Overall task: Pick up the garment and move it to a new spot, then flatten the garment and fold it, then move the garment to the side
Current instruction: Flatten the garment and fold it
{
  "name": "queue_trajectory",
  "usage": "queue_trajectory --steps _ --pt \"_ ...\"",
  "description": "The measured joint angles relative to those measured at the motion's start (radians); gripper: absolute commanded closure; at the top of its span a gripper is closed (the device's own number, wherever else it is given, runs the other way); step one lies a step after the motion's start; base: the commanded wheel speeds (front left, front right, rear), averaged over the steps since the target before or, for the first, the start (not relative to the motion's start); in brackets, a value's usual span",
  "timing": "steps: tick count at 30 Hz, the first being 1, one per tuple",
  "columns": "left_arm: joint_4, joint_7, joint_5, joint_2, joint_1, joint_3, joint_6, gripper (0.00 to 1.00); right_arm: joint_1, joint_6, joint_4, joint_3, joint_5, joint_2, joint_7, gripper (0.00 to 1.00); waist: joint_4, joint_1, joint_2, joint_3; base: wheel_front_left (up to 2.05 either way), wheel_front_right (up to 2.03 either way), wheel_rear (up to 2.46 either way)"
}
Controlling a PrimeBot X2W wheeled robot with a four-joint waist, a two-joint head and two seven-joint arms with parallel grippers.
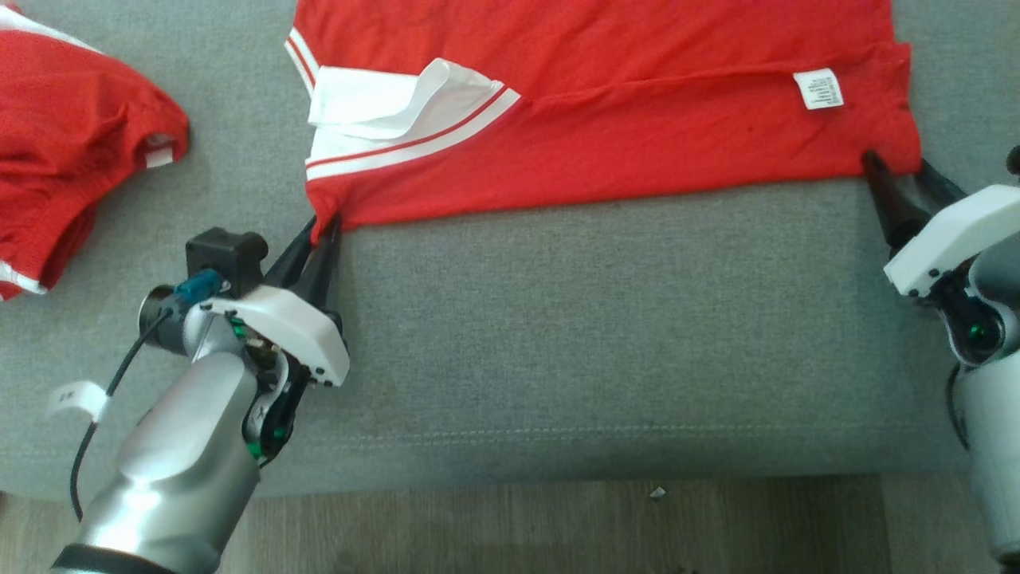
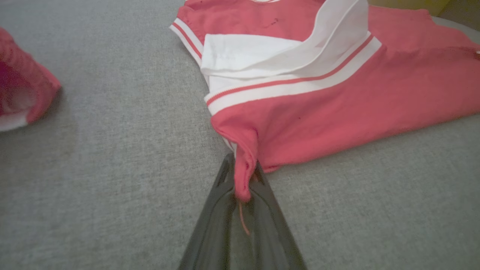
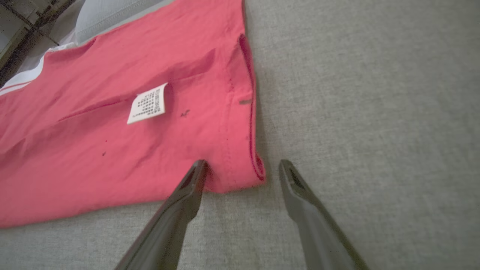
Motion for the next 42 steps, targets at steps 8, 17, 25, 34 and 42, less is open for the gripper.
queue_trajectory --steps 8,17,25,34,42 --pt "0.018 -0.004 0.001 -0.003 -0.021 -0.009 -0.009 1.00 -0.031 0.000 0.015 0.069 0.038 -0.042 0.035 1.00 0.006 0.0000 0.0000 -0.004 0.00 0.00 0.00" --pt "-0.053 -0.001 -0.012 0.030 0.045 -0.018 -0.038 1.00 0.076 0.000 -0.056 0.081 0.136 -0.109 0.053 1.00 -0.002 0.0000 0.0000 -0.056 0.00 0.00 0.00" --pt "-0.256 0.109 -0.075 0.096 0.233 -0.032 -0.015 1.00 0.258 0.000 -0.162 0.073 0.203 -0.164 0.106 1.00 -0.006 0.0000 0.0000 -0.117 0.00 0.00 0.00" --pt "-0.425 0.213 -0.108 0.156 0.348 -0.046 0.055 0.00 0.370 0.000 -0.289 0.037 0.063 -0.182 0.168 0.00 -0.015 0.0000 0.0000 -0.116 0.00 0.00 0.00" --pt "-0.523 0.300 -0.117 0.222 0.355 -0.026 0.115 0.00 0.371 0.000 -0.461 -0.045 -0.069 -0.120 0.158 0.00 -0.029 0.0000 0.0000 -0.117 0.00 0.00 0.00"
